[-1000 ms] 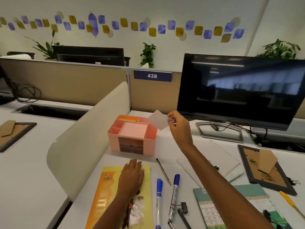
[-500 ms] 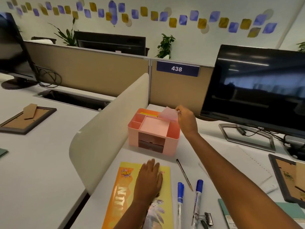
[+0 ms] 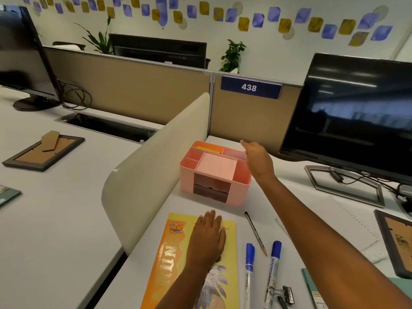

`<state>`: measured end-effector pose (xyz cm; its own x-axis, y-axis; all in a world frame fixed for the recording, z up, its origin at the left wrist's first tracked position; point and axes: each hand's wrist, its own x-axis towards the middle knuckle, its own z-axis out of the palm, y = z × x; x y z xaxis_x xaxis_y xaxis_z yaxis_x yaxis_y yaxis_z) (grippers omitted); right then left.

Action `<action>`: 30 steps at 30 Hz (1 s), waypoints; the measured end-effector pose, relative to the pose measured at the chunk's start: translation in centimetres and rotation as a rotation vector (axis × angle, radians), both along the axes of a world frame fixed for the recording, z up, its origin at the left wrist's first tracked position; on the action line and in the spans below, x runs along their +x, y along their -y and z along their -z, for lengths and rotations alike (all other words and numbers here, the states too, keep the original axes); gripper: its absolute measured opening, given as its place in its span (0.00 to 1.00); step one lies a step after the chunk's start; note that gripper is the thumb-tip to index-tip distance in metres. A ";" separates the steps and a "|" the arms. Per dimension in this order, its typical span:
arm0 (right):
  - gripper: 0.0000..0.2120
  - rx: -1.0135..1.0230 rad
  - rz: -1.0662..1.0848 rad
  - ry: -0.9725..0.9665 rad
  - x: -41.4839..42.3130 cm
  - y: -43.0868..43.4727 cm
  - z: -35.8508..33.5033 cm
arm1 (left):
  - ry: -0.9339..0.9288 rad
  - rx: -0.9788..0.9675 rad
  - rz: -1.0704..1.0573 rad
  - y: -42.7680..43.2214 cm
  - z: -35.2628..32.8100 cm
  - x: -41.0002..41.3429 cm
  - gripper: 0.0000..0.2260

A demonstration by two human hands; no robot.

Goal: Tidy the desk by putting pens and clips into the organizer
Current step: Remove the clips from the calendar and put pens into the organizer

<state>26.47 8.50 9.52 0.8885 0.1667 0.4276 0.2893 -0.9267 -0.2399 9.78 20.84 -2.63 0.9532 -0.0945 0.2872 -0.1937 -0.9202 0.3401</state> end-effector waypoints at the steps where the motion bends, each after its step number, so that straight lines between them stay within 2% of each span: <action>1: 0.21 -0.007 0.003 -0.011 0.1 0.0 0.3 | 0.002 -0.001 0.000 0.0 0.0 0.0 0.20; 6: 0.18 0.012 0.002 -0.078 -0.9 0.6 1.4 | 0.011 0.008 0.000 0.0 0.1 0.1 0.19; 10: 0.13 0.287 -0.025 0.059 -4.0 1.5 1.8 | 0.038 0.029 -0.008 0.0 0.2 0.3 0.19; 13: 0.13 0.366 0.000 0.109 -7.5 2.5 3.0 | 0.049 0.041 -0.015 0.0 0.1 0.3 0.19; 18: 0.11 0.470 0.072 -0.036 -13.3 4.1 6.3 | 0.067 0.056 -0.035 -0.1 0.0 0.2 0.17; 21: 0.09 0.390 0.109 -0.160 -15.6 4.7 8.0 | 0.063 0.051 -0.043 -0.1 0.0 0.2 0.17; 25: 0.15 0.210 0.177 -0.351 -16.8 4.7 8.4 | 0.066 0.061 -0.023 -0.1 -0.4 0.1 0.18; 30: 0.11 0.079 0.199 -0.353 -17.1 3.9 8.1 | 0.065 0.060 -0.013 -0.1 -0.6 0.0 0.19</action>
<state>9.37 4.57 1.38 0.9944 -0.0448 0.0955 -0.0069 -0.9310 -0.3650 9.83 20.98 -2.01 0.9341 -0.1011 0.3425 -0.2015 -0.9410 0.2718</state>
